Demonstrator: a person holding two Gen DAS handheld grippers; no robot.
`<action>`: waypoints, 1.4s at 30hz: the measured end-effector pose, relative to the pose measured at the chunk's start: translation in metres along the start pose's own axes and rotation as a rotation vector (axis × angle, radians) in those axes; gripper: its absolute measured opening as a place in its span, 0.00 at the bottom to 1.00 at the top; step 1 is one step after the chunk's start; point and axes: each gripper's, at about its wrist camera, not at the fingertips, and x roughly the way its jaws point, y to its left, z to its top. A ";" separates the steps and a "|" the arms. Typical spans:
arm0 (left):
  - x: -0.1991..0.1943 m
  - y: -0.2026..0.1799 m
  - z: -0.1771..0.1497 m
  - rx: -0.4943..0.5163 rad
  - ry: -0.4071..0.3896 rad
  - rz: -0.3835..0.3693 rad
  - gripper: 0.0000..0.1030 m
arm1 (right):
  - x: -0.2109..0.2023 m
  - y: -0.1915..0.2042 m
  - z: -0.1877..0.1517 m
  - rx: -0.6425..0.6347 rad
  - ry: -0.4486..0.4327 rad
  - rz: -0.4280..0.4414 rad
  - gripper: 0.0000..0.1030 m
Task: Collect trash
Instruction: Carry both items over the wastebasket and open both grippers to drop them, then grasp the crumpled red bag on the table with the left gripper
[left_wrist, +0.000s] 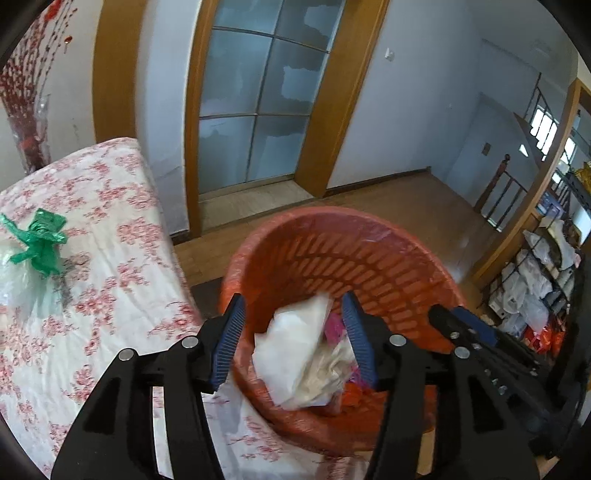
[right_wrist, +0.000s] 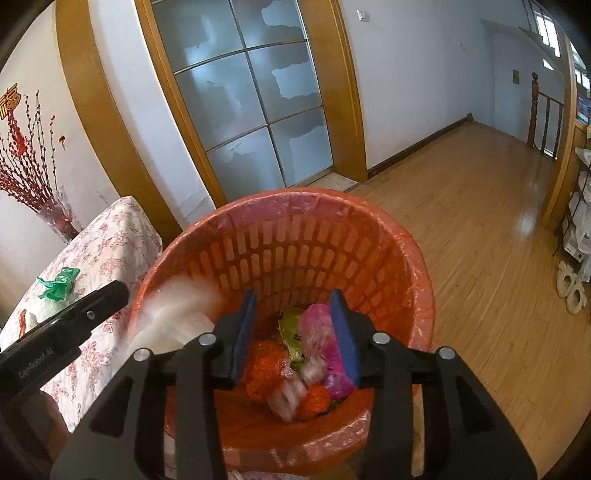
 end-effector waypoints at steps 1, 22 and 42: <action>-0.002 0.002 -0.001 -0.002 -0.002 0.013 0.54 | 0.000 -0.001 0.000 0.001 -0.001 -0.003 0.44; -0.070 0.117 -0.017 -0.089 -0.056 0.334 0.66 | -0.016 0.043 -0.006 -0.094 -0.011 0.020 0.64; -0.104 0.329 0.012 -0.338 -0.069 0.637 0.66 | -0.016 0.113 -0.019 -0.240 0.021 0.076 0.64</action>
